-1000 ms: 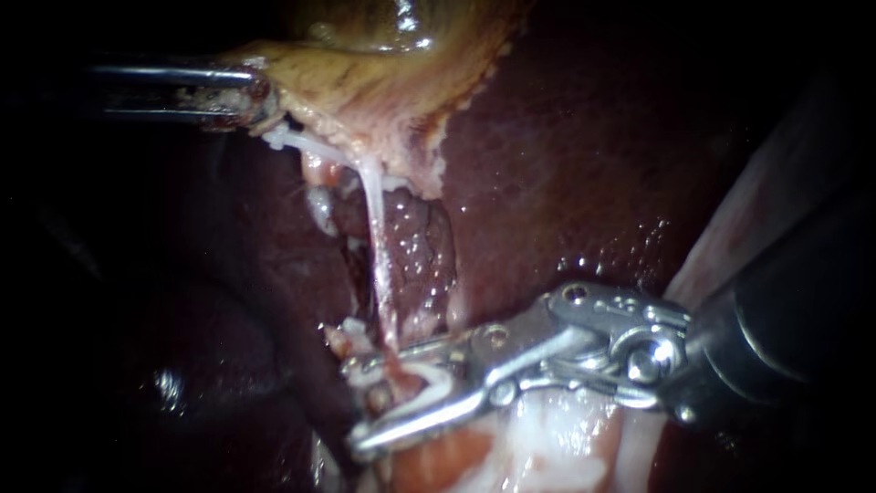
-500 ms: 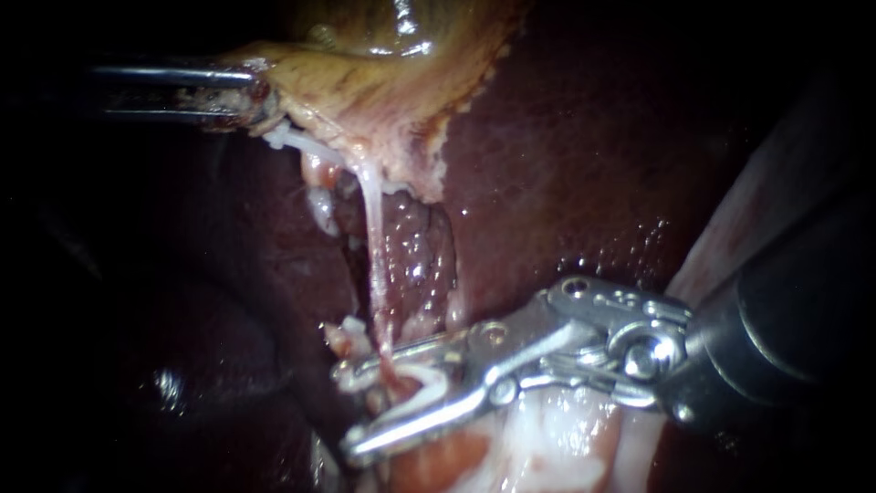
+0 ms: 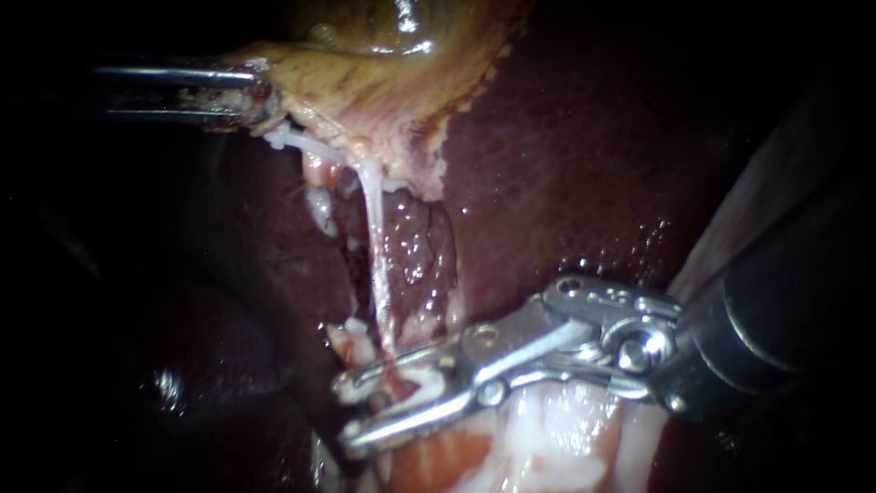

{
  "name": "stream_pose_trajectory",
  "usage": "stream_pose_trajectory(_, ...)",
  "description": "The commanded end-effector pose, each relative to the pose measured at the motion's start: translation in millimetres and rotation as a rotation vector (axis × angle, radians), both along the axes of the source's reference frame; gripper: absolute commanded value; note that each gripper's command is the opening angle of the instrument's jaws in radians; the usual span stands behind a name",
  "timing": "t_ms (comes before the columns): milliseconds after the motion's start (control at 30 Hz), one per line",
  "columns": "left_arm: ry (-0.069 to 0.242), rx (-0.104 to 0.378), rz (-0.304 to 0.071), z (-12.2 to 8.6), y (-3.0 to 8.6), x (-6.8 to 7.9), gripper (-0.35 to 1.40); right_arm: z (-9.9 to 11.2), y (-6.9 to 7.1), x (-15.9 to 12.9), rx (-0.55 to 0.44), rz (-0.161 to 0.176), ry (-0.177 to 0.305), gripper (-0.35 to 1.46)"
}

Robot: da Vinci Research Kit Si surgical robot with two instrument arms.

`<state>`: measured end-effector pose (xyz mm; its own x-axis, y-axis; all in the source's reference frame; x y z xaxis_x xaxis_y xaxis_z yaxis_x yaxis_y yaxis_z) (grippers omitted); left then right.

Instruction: Clipping first clip right tube

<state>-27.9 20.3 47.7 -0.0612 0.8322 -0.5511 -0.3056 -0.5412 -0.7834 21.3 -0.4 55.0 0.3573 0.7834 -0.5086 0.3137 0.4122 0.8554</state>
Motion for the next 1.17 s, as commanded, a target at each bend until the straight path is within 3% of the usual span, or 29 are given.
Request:
stream_pose_trajectory(33,0.001,0.000,0.000,0.0,0.0,0.0,-0.35,0.0,0.0,0.1,0.000,0.001,0.001,0.25)
stream_pose_trajectory(267,0.001,0.000,-0.001,0.0,0.0,-0.1,-0.35,0.0,0.0,0.0,0.000,0.001,0.001,0.09)
stream_pose_trajectory(467,0.001,0.000,-0.001,0.0,0.0,-0.1,-0.35,-0.1,0.0,-0.2,0.016,-0.001,-0.007,-0.35)
stream_pose_trajectory(667,0.001,0.000,-0.001,0.0,0.0,-0.1,-0.35,-0.1,0.0,-0.2,0.017,-0.016,-0.042,-0.35)
stream_pose_trajectory(1167,0.001,0.000,-0.001,0.0,0.0,-0.1,-0.35,0.3,0.2,-0.4,0.017,-0.014,-0.043,-0.35)
